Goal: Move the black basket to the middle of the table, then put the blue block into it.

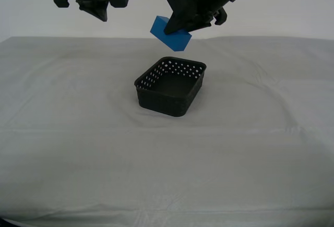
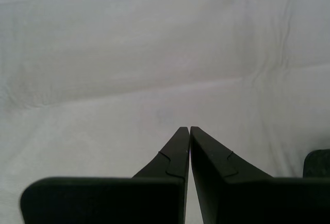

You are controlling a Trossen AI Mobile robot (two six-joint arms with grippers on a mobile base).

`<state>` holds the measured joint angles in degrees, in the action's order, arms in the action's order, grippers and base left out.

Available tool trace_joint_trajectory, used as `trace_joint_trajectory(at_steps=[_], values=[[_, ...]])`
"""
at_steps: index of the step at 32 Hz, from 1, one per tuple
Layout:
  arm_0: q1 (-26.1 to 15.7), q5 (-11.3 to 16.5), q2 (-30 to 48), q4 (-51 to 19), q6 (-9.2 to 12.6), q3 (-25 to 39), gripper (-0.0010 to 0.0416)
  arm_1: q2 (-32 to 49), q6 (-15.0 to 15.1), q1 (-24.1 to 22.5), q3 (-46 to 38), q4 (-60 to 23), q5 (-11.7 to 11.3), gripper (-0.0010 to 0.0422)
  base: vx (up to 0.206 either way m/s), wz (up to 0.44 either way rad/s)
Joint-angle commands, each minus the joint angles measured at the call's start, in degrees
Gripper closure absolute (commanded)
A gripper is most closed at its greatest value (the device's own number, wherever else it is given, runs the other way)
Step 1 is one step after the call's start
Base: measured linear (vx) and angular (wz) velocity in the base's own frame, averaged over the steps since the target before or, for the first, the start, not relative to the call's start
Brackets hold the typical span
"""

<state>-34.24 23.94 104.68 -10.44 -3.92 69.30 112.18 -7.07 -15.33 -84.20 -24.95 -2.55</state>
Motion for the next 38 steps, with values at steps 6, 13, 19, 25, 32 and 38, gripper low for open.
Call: trace_joint_trajectory(at_steps=[6, 13, 19, 25, 32, 38], values=[[0.0, -1.5, -0.1, 0.4, -0.1, 0.1, 0.0111, 0.0, 0.2, 0.3, 0.0, -0.1, -0.1, 0.0412, 0.0, 0.0], [0.0, -1.5, -0.1, -0.3, -0.1, 0.1, 0.0014, 0.0, 0.0, 0.4, 0.0, -0.7, -0.1, 0.0301, 0.0, 0.0], [0.0, -1.5, -0.1, -0.3, -0.1, 0.1, 0.0018, 0.0, -1.5, 0.4, 0.0, -2.5, -0.1, 0.0156, 0.0, 0.0], [0.0, -1.5, -0.1, -0.3, -0.1, 0.1, 0.0018, 0.0, -1.5, 0.4, 0.0, -2.3, -0.1, 0.0147, 0.0, 0.0], [0.0, -1.5, -0.1, -0.3, -0.1, 0.1, 0.0018, 0.0, -1.4, 0.4, 0.0, -2.0, 0.0, 0.0147, 0.0, 0.0], [0.0, -1.5, -0.1, -0.3, -0.1, 0.1, 0.0018, 0.0, -1.4, 0.4, 0.0, -1.9, -0.1, 0.0147, 0.0, 0.0]])
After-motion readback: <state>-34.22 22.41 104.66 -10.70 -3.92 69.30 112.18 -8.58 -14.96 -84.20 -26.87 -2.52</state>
